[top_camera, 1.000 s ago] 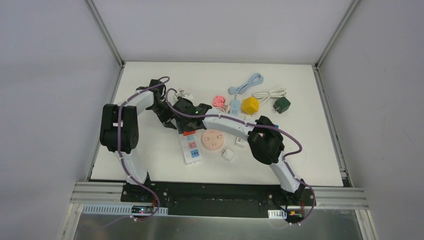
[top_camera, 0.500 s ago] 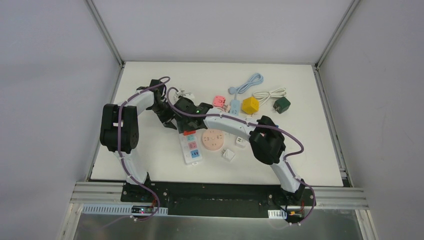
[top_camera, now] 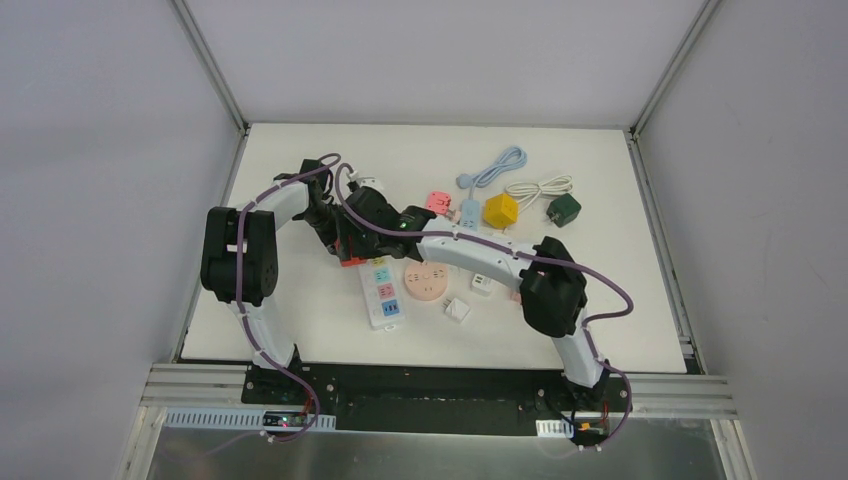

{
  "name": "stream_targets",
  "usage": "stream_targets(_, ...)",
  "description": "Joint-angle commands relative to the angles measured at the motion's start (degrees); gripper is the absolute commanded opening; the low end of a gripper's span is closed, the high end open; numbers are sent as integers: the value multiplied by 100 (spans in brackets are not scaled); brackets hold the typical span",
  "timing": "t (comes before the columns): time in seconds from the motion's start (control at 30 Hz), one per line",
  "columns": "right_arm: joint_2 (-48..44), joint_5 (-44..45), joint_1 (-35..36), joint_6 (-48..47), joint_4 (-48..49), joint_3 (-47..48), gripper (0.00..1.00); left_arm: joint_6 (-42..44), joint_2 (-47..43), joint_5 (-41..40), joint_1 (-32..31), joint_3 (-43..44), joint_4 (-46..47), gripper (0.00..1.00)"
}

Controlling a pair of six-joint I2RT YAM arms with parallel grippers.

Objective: Pull the plug off the socket

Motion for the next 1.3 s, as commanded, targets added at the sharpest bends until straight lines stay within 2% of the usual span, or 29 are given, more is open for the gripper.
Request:
stream_targets(0.0, -459, 454, 16, -79, 21, 120, 0, -17, 382, -553, -186, -269, 41, 35)
stream_targets(0.13, -777, 522, 20, -79, 60, -202, 0, 39, 206, -485, -180, -150, 2, 38)
stream_targets(0.43, -1486, 215, 21, 7, 770, -1366, 0, 315, -496, -513, -178, 645, -491, 61)
stream_targets(0.57, -1368, -455, 139, -302, 962, -1455, 0, 404, -826, -921, -163, 1138, -920, 72)
stream_targets(0.6, -1295, -554, 246, -418, 984, -1425, 3, 411, -896, -1067, -148, 1273, -1036, 73)
stream_targets(0.8, -503, -726, 531, -547, 767, -894, 8, 212, -1497, -1527, 137, 1396, -1234, 81)
stream_targets(1.07, 244, -767, 685, -499, 585, -302, 38, 465, -2004, -2096, 734, 1431, -1557, 86)
stream_targets(1.13, 389, -634, 693, -456, 462, -157, 46, 513, -2114, -2239, 813, 1371, -1576, 90)
stream_targets(1.27, 496, -397, 693, -430, 328, 28, 71, 565, -2293, -2232, 823, 1151, -1488, 96)
